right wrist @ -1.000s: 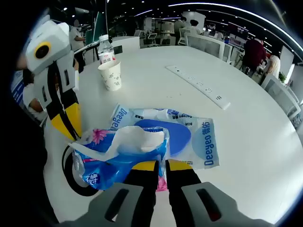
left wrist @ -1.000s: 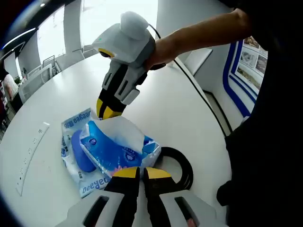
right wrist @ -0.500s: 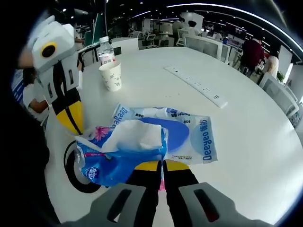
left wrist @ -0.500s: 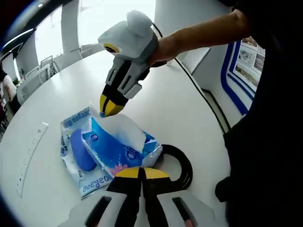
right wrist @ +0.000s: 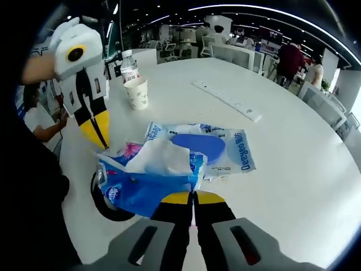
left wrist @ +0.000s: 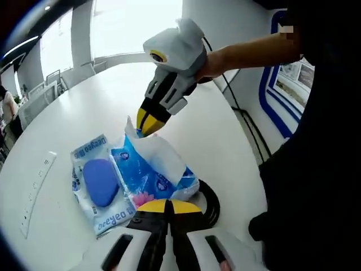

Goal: Arrange the tabletop items into an orderly group along one side of the table until the central work area is clear of visible clutter.

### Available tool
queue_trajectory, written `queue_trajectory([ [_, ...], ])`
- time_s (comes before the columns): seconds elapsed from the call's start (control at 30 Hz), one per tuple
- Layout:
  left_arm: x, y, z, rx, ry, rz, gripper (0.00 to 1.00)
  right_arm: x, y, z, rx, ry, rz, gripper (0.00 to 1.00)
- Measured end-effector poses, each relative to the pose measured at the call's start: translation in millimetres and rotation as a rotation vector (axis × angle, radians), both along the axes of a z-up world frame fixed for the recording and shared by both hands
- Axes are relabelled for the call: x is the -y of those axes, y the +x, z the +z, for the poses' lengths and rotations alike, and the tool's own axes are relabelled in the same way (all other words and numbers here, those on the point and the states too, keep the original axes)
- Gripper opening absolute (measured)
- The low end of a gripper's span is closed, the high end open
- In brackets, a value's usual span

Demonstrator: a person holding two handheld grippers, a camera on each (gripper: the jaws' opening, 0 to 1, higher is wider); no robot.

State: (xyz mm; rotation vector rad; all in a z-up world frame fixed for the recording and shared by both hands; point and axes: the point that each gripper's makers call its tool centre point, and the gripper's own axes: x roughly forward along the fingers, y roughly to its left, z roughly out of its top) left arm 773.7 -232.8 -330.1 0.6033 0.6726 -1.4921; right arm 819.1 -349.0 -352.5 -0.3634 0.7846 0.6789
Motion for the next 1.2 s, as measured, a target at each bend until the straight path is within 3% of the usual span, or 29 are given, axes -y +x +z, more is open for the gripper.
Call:
queue_trajectory([
  [0.57,19,-41.8,4.5,-0.042,-0.043,-0.136,0.0,4,-96,0.1,-0.044,0.044,-0.171,0.0],
  [0.63,22,-47.1,1.3,-0.039,-0.038,-0.158,0.0,4,-101,-0.8,-0.048,0.072,-0.245,0.0],
  [0.7,23,-52.6,-4.3,-0.041,-0.026,-0.175,0.0,7,-107,-12.1,-0.087,0.055,-0.269,0.0],
  [0.9,21,-62.1,-0.8,-0.035,-0.045,-0.193,0.0,7,-116,-21.4,-0.094,0.044,-0.309,0.0],
  [1.07,13,-56.9,-0.6,-0.028,-0.055,-0.153,0.0,10,-117,-25.6,-0.099,0.059,-0.349,0.0],
  [1.1,12,-56.4,0.1,-0.031,-0.058,-0.144,0.02,10,-118,-25.3,-0.093,0.056,-0.349,0.06],
  [1.2,4,-54.3,0.5,-0.042,-0.067,-0.105,0.06,11,-118,-23.2,-0.085,0.053,-0.351,0.1],
])
